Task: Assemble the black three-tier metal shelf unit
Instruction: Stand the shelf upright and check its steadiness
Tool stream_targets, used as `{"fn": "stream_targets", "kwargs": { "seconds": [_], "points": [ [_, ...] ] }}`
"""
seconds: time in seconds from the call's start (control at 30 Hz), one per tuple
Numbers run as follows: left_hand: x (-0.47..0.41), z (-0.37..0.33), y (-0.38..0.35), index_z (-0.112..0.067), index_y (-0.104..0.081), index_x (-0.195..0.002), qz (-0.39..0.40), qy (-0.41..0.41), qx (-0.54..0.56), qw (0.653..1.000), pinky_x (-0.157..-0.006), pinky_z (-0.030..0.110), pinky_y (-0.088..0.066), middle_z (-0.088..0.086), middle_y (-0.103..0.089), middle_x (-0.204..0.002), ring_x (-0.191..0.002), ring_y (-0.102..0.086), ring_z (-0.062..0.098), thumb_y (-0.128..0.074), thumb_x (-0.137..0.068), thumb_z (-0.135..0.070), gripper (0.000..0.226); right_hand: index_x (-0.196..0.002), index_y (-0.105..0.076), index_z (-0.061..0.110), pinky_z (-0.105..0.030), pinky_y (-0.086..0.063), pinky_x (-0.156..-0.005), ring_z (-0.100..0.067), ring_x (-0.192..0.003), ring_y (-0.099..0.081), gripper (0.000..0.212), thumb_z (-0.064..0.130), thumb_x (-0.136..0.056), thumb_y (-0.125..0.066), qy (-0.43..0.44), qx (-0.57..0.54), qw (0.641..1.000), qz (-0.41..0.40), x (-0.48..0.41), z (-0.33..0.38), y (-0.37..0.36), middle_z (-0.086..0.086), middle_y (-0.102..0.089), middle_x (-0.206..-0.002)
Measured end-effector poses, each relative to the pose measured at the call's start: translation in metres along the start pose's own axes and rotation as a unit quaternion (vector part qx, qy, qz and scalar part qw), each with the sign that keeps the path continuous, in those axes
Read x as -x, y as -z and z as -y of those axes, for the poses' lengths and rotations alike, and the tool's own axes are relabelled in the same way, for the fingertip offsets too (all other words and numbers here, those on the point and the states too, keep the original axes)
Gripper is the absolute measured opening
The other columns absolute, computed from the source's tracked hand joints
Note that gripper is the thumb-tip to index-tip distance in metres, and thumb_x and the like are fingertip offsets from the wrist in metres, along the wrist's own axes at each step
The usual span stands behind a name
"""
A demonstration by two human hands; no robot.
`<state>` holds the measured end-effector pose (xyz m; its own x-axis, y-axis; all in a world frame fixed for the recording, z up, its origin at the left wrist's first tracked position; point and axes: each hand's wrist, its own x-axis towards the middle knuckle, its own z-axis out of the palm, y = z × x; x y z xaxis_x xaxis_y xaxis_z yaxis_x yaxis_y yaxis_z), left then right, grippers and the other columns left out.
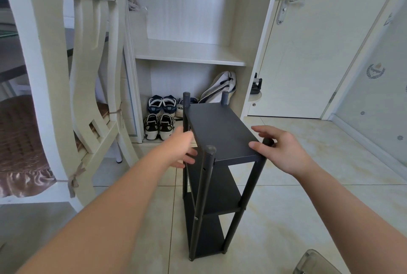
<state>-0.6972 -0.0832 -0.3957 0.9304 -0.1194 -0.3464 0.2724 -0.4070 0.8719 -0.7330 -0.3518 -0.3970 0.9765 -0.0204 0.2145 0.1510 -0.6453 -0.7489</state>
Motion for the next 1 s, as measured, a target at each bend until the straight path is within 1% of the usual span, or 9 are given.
{"fn": "stream_targets", "kwargs": {
  "seconds": [0.1, 0.2, 0.27, 0.4, 0.5, 0.6, 0.77, 0.87, 1.0],
  "points": [
    [0.005, 0.017, 0.020, -0.023, -0.027, -0.155, 0.136, 0.048, -0.137, 0.980, -0.098, 0.044, -0.051, 0.007, -0.060, -0.137, -0.112, -0.063, 0.018, -0.048, -0.098, -0.008, 0.063, -0.127, -0.066, 0.033, -0.023, -0.041, -0.098, -0.009, -0.115, -0.056, 0.041, 0.025, -0.089, -0.076, 0.053, 0.095, 0.994, 0.030, 0.005, 0.003, 0.005, 0.013, -0.062, -0.123],
    [0.008, 0.044, -0.002, -0.024, -0.035, -0.152, 0.215, 0.044, -0.285, 0.933, -0.109, 0.044, -0.044, 0.002, -0.047, -0.149, -0.132, -0.048, 0.022, -0.072, -0.088, -0.024, 0.075, -0.122, -0.071, 0.023, -0.021, -0.041, -0.099, -0.011, -0.113, -0.058, 0.035, 0.016, -0.088, -0.076, 0.075, 0.143, 0.985, 0.060, 0.008, 0.005, 0.008, 0.013, -0.062, -0.123],
    [0.005, 0.067, -0.037, -0.022, -0.050, -0.140, 0.195, 0.011, -0.278, 0.940, -0.108, 0.041, -0.044, -0.001, -0.054, -0.138, -0.126, -0.053, 0.021, -0.077, -0.082, -0.036, 0.066, -0.119, -0.073, 0.019, -0.022, -0.042, -0.096, -0.012, -0.109, -0.058, 0.032, 0.013, -0.088, -0.075, 0.075, 0.180, 0.978, 0.073, 0.008, 0.004, 0.009, 0.009, -0.061, -0.127],
    [-0.002, 0.099, -0.089, -0.019, -0.064, -0.093, 0.038, -0.021, -0.094, 0.995, -0.075, 0.026, -0.048, 0.001, -0.067, -0.093, -0.090, -0.064, 0.015, -0.071, -0.088, -0.040, 0.023, -0.118, -0.074, 0.014, -0.017, -0.037, -0.092, -0.011, -0.104, -0.055, 0.029, 0.006, -0.091, -0.070, 0.069, 0.212, 0.973, 0.059, 0.009, 0.004, 0.013, 0.005, -0.062, -0.130],
    [-0.008, 0.092, -0.100, -0.018, -0.063, -0.091, -0.001, -0.021, -0.067, 0.998, -0.072, 0.026, -0.047, 0.000, -0.069, -0.087, -0.083, -0.066, 0.013, -0.065, -0.093, -0.040, 0.023, -0.117, -0.074, 0.012, -0.012, -0.036, -0.091, -0.017, -0.109, -0.059, 0.029, 0.001, -0.091, -0.068, 0.067, 0.219, 0.972, 0.050, 0.009, -0.001, 0.020, 0.004, -0.062, -0.128],
    [-0.016, 0.071, -0.105, -0.017, -0.058, -0.090, -0.034, -0.044, -0.060, 0.997, -0.064, 0.024, -0.047, 0.004, -0.065, -0.081, -0.074, -0.064, 0.015, -0.063, -0.094, -0.038, 0.022, -0.120, -0.072, 0.011, 0.000, -0.034, -0.084, -0.016, -0.100, -0.060, 0.031, 0.000, -0.092, -0.067, 0.072, 0.185, 0.980, -0.012, 0.014, -0.019, 0.029, 0.009, -0.059, -0.125],
    [-0.040, 0.035, -0.129, -0.020, -0.055, -0.078, -0.063, -0.102, -0.112, 0.986, -0.054, 0.023, -0.038, -0.001, -0.050, -0.064, -0.058, -0.049, 0.012, -0.060, -0.097, -0.039, 0.028, -0.129, -0.068, 0.016, -0.022, -0.043, -0.091, -0.009, -0.105, -0.056, 0.036, 0.009, -0.094, -0.069, 0.079, 0.154, 0.976, -0.130, 0.032, -0.083, 0.041, 0.011, -0.059, -0.127],
    [-0.054, 0.019, -0.162, -0.016, -0.061, -0.082, -0.069, -0.139, -0.165, 0.974, -0.053, 0.023, -0.035, -0.003, -0.053, -0.065, -0.059, -0.050, 0.010, -0.060, -0.097, -0.041, 0.029, -0.133, -0.062, 0.010, -0.023, -0.044, -0.087, -0.009, -0.097, -0.053, 0.043, 0.008, -0.092, -0.072, -0.004, 0.096, 0.978, -0.186, 0.041, -0.127, 0.048, 0.008, -0.059, -0.113],
    [-0.076, 0.014, -0.215, -0.020, -0.060, -0.085, -0.038, -0.160, -0.229, 0.959, -0.056, 0.023, -0.038, -0.009, -0.055, -0.068, -0.068, -0.056, 0.011, -0.061, -0.096, -0.043, 0.026, -0.135, -0.060, 0.005, -0.010, -0.038, -0.080, -0.022, -0.102, -0.061, 0.043, 0.006, -0.092, -0.070, -0.156, 0.030, 0.964, -0.213, 0.047, -0.188, 0.048, -0.006, -0.057, -0.123]
  ]
}}
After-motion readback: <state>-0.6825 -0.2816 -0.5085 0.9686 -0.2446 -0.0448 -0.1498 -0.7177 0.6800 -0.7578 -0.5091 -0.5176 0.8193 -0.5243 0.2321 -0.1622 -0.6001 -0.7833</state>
